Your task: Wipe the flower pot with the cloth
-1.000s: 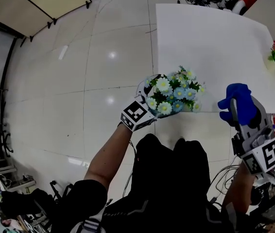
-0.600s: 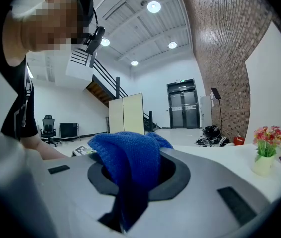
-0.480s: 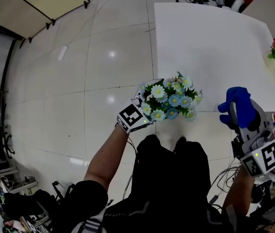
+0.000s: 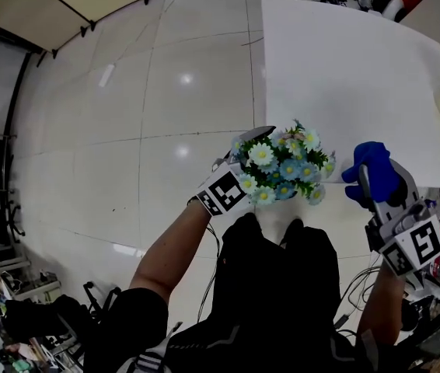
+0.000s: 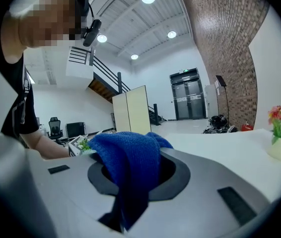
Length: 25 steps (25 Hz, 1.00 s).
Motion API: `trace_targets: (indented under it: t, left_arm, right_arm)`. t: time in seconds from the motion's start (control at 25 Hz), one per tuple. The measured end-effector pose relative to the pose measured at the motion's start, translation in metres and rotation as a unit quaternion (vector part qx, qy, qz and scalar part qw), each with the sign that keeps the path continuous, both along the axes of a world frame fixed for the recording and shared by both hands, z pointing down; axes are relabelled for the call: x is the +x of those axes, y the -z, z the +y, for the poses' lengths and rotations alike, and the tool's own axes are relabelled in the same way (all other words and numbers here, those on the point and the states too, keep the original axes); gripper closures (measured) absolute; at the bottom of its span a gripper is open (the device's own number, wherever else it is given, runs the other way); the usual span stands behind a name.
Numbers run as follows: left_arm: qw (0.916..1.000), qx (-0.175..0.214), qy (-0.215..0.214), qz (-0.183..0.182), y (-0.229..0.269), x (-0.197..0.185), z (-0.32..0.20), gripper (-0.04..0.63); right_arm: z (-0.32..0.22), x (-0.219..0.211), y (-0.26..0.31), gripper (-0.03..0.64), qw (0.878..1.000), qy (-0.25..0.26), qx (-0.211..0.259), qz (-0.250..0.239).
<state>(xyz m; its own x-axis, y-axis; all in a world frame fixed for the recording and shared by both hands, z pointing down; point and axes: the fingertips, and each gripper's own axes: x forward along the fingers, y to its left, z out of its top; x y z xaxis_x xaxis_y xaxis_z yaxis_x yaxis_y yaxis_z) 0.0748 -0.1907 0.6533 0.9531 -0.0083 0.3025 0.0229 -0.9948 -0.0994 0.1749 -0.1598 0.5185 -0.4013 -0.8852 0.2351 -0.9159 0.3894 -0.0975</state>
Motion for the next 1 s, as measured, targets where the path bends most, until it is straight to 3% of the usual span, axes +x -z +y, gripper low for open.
trace_targets:
  t: [0.32,0.44,1.0]
  left_arm:
    - [1.0,-0.005,-0.006,-0.004,-0.008,0.011,-0.002,0.003]
    - [0.9999,-0.008,-0.014,-0.003,-0.009,0.011,0.0,0.032]
    - [0.9998,-0.004,-0.018,0.003,-0.008,-0.025,0.006,0.037]
  right_arm:
    - [-0.007,-0.009,-0.027,0.54,1.0,0.014,-0.014,-0.004]
    - [-0.01,-0.012,-0.03,0.54,1.0,0.009,-0.022,-0.001]
    - [-0.021,-0.026,-0.036,0.54,0.999,0.017,-0.03,-0.014]
